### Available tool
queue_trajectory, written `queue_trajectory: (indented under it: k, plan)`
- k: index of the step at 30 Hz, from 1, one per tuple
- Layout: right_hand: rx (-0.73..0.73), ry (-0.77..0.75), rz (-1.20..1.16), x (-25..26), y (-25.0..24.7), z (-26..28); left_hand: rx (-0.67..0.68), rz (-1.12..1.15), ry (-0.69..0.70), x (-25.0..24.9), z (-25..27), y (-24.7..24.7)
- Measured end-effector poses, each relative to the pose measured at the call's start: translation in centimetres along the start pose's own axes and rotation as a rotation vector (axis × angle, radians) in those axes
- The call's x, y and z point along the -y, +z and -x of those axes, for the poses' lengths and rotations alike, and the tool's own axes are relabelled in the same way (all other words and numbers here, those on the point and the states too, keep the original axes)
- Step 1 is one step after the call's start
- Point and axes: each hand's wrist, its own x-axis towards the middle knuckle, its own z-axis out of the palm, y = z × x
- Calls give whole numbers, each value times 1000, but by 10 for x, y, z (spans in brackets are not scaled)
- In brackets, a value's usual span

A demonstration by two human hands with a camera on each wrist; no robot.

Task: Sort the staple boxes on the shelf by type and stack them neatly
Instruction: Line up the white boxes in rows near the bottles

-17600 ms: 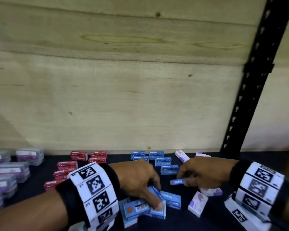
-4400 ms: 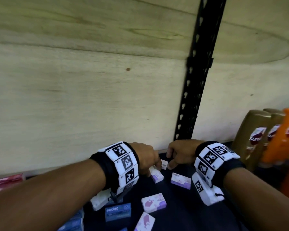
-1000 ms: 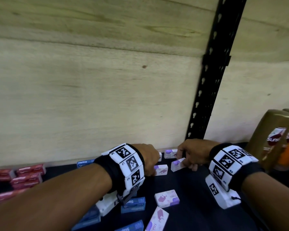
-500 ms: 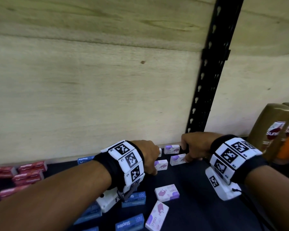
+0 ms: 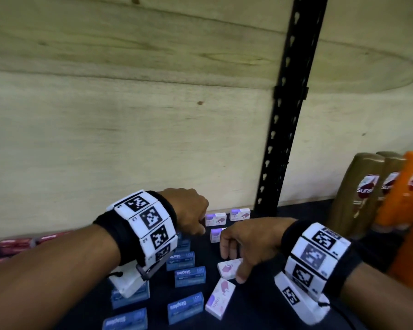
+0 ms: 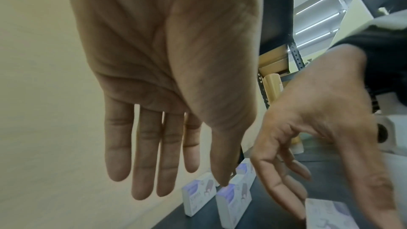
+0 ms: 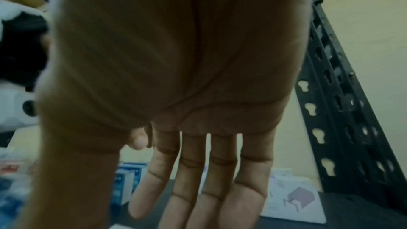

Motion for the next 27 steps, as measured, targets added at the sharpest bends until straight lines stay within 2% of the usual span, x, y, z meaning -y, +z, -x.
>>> queue_trajectory:
  k: [4,8,11,20,24,27]
  plan:
    - [-51,16,69,-2,5,6,-17,24,42,2,19,0]
    - [-46,76,107,-9,5,16,4,71,199,-13,35,5]
    - [-52,117,128,-18,5,23,56,66,259,-28,41,14]
    - [-14,205,51,-32,10,34,-1,-119,253,-60,47,26]
    - [-49,231,-34,-40,10,37,34,-64,279,-66,43,29]
    - [-87,251,-113,-49,9,41,99,73,299,-69,39,32]
